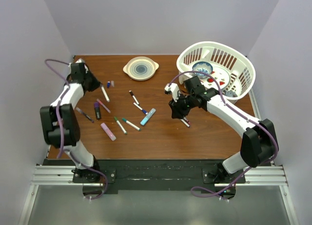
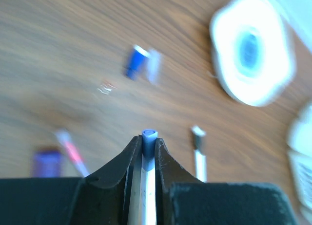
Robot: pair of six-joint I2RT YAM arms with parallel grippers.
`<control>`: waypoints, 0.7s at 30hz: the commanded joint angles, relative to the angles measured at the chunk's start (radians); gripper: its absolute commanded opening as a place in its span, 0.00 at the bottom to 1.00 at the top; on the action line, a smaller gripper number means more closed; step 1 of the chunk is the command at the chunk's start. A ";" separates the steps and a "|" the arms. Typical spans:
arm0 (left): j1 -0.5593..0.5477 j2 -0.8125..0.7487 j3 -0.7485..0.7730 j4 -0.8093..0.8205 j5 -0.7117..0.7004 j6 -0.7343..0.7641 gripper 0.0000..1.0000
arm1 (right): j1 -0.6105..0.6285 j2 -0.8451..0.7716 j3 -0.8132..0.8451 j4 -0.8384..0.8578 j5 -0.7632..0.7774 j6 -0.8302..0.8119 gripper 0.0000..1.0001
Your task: Open the pen caps
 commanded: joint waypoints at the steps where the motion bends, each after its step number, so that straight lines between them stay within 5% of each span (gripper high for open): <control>1: -0.012 -0.186 -0.229 0.311 0.288 -0.149 0.00 | 0.000 -0.039 -0.015 0.060 -0.199 0.013 0.47; 10: -0.271 -0.455 -0.644 0.676 0.331 -0.402 0.00 | 0.026 0.009 -0.082 0.486 -0.489 0.378 0.78; 15: -0.388 -0.527 -0.719 0.782 0.252 -0.476 0.00 | 0.095 0.116 0.030 0.508 -0.428 0.551 0.80; 21: -0.457 -0.547 -0.767 0.857 0.193 -0.531 0.00 | 0.124 0.175 -0.015 0.743 -0.362 0.833 0.81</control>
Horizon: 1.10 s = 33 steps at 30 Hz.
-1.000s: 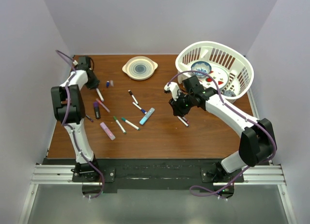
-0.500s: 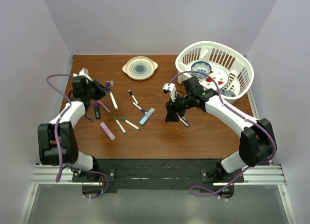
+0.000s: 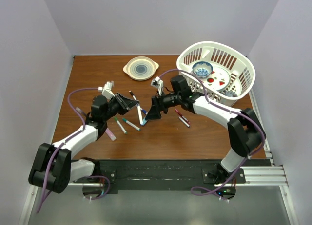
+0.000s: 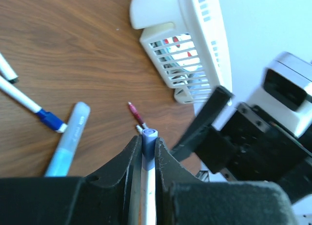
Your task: Open the pen caps
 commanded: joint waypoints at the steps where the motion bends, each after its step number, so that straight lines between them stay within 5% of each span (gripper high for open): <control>1: -0.042 -0.018 -0.025 0.142 -0.064 -0.071 0.00 | 0.020 0.028 0.000 0.197 0.034 0.231 0.81; 13: -0.091 -0.006 -0.034 0.179 -0.116 -0.091 0.00 | 0.055 0.086 0.003 0.246 0.090 0.366 0.68; 21: -0.091 -0.009 -0.030 0.185 -0.120 -0.078 0.00 | 0.055 0.070 -0.019 0.227 0.064 0.347 0.02; 23: -0.091 -0.012 -0.038 0.208 -0.107 -0.065 0.12 | 0.057 0.071 0.009 0.175 0.064 0.282 0.00; 24: -0.091 -0.014 -0.045 0.220 -0.096 -0.060 0.29 | 0.057 0.070 0.018 0.138 0.060 0.261 0.00; 27: -0.091 -0.020 -0.045 0.227 -0.073 -0.029 0.41 | 0.055 0.059 0.033 0.102 0.037 0.199 0.00; 33: -0.091 -0.017 -0.047 0.242 -0.042 -0.006 0.45 | 0.057 0.057 0.046 0.078 -0.014 0.136 0.00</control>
